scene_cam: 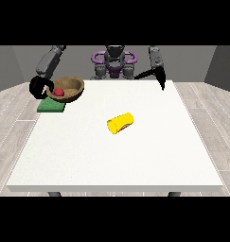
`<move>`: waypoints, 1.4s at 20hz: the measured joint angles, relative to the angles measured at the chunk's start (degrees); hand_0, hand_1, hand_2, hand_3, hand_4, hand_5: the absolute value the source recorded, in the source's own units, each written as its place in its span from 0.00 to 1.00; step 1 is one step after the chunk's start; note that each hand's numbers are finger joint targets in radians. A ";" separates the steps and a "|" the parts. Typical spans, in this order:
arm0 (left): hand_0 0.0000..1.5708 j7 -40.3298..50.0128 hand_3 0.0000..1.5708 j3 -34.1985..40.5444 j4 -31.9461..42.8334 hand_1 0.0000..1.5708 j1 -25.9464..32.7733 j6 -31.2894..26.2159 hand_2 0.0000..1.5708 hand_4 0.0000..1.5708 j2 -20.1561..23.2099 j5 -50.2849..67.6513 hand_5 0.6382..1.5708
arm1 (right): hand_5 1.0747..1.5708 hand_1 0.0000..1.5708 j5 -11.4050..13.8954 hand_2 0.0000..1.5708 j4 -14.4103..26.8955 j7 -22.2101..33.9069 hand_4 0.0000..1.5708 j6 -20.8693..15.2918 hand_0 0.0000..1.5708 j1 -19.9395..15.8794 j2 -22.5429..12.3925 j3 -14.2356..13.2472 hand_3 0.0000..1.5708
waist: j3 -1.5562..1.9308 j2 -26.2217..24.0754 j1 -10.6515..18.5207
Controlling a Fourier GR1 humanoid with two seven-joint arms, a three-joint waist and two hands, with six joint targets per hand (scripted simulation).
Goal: Pick the cup and pour the ball into the bowl, then pick the bowl and place it on the pad
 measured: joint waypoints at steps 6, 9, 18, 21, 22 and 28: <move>0.00 -1.99 0.00 -1.60 -2.50 0.00 -1.31 4.02 0.00 0.00 -1.64 -2.57 0.99 | 0.99 1.00 -1.39 1.00 1.55 -5.13 0.64 5.61 1.00 1.19 -4.05 -2.16 0.86 | 0.06 6.74 -0.83; 0.00 -1.27 0.00 -2.52 -6.69 0.00 -0.71 3.59 0.00 0.00 -1.22 -2.86 0.99 | 1.00 1.00 -0.96 1.00 3.32 -8.91 0.65 7.59 1.00 2.61 -7.13 -2.99 0.22 | 0.10 9.50 0.14; 0.00 1.85 0.00 -4.03 -15.83 0.00 -0.15 4.34 0.00 0.00 -0.84 -4.30 0.99 | 1.00 1.00 0.62 1.00 6.63 -14.22 0.66 9.38 1.00 0.71 -13.30 -3.76 0.13 | 0.11 15.01 0.06; 0.00 2.62 0.00 -4.27 -17.11 0.00 0.85 4.48 0.00 0.00 -0.95 -4.52 0.99 | 1.00 1.00 1.25 1.00 7.31 -14.78 0.64 9.94 1.00 0.69 -14.02 -3.38 0.14 | 0.08 14.68 -0.50; 0.00 2.85 0.00 -4.22 -17.80 0.00 1.05 4.21 0.00 0.00 -0.71 -4.39 0.99 | 0.99 1.00 0.80 1.00 7.87 -14.29 0.58 10.48 1.00 0.24 -14.54 -3.83 0.00 | 0.09 14.77 -0.53; 0.00 5.11 0.00 -4.46 -19.85 0.00 2.32 3.04 0.00 0.00 -0.74 -3.52 0.99 | 1.00 1.00 -0.81 1.00 10.20 -11.10 0.47 12.09 1.00 -0.78 -15.40 -5.08 0.31 | 0.06 12.55 -0.96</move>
